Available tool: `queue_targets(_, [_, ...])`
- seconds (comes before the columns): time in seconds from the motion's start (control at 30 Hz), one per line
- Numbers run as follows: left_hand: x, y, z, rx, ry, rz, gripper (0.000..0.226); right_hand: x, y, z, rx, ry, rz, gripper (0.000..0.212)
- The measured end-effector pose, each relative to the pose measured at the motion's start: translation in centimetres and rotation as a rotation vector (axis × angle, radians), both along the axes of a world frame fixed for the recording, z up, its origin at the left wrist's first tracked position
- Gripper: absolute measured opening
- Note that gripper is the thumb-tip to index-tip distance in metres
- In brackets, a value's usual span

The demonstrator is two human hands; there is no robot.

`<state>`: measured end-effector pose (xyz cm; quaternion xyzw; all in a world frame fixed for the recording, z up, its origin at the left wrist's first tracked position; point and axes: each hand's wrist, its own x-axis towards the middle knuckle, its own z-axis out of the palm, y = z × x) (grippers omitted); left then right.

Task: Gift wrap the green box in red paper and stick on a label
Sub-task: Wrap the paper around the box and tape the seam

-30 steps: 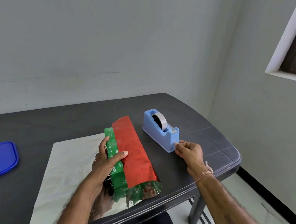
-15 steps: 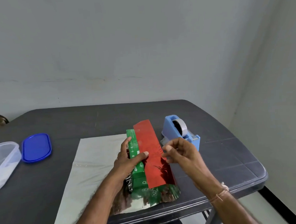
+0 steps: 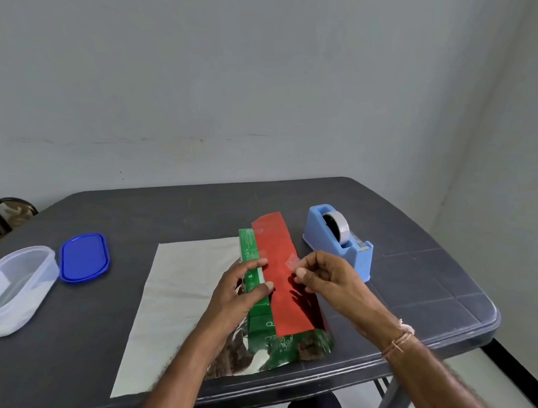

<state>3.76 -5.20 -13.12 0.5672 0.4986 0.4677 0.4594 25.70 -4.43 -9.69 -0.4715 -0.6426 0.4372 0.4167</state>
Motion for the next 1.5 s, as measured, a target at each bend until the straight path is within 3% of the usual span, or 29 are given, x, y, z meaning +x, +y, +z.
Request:
queue_targets(0.23, [-0.3, -1.1, -0.2, -0.055, -0.005, -0.047, 0.053, 0.0, -0.1, -0.3, 0.024, -0.044, 0.082, 0.007])
queue_targets(0.57, [-0.1, -2.4, -0.2, -0.06, -0.13, -0.032, 0.049, -0.2, -0.8, -0.1, 0.056, -0.093, 0.128, 0.007])
queue_targets(0.67, [-0.8, -2.5, -0.7, -0.096, -0.189, -0.113, 0.068, -0.2, -0.9, 0.0, 0.046, -0.101, 0.136, 0.009])
queue_targets(0.8, [-0.8, -2.5, -1.1, -0.06, -0.082, -0.088, 0.079, -0.3, -1.1, 0.0, 0.053, -0.098, 0.121, 0.009])
queue_targets(0.97, [0.0, -2.6, -0.8, 0.178, 0.12, 0.049, 0.059, -0.4, -1.3, 0.1, 0.042, -0.094, 0.115, 0.009])
queue_targets(1.2, [-0.1, -2.3, -1.7, 0.22, 0.097, 0.093, 0.013, -0.3, -1.4, -0.1, 0.041, -0.076, 0.117, 0.01])
queue_targets(1.37, [0.3, -3.2, -0.7, 0.199, 0.081, 0.082, 0.024, -0.3, -1.5, 0.0, 0.044, -0.086, 0.11, 0.012])
queue_targets(1.5, [1.0, -2.9, -0.8, 0.183, 0.057, 0.145, 0.014, -0.3, -1.5, -0.1, 0.044, -0.095, 0.109, 0.011])
